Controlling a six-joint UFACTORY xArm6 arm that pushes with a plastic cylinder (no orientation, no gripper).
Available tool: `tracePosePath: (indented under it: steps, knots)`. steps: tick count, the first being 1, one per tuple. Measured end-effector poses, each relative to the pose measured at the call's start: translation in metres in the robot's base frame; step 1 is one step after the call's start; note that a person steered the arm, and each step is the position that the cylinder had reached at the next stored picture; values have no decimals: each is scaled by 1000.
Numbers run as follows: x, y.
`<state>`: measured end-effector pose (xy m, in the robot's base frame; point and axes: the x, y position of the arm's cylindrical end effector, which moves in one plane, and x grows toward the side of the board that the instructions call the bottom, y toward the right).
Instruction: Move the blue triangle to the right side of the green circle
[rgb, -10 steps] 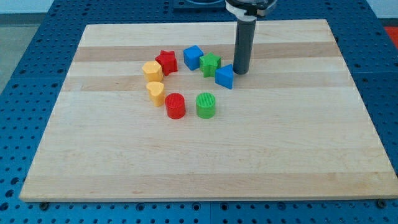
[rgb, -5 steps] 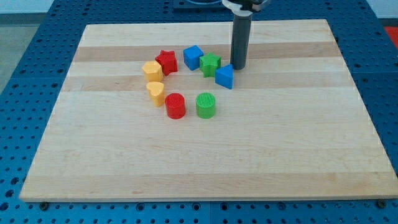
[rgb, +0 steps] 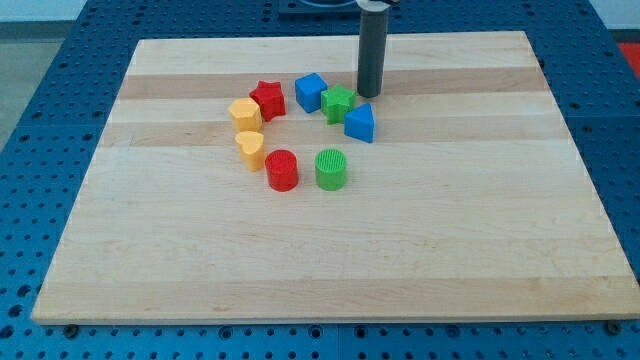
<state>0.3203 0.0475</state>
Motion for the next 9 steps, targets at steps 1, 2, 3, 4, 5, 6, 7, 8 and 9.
tracePosePath:
  steps: [1, 2, 3, 4, 5, 6, 7, 8, 9]
  knots:
    - [9, 0]
    - [29, 0]
    - [55, 0]
    - [78, 0]
    - [100, 0]
    - [109, 0]
    - [112, -2]
    - [110, -2]
    - [70, -2]
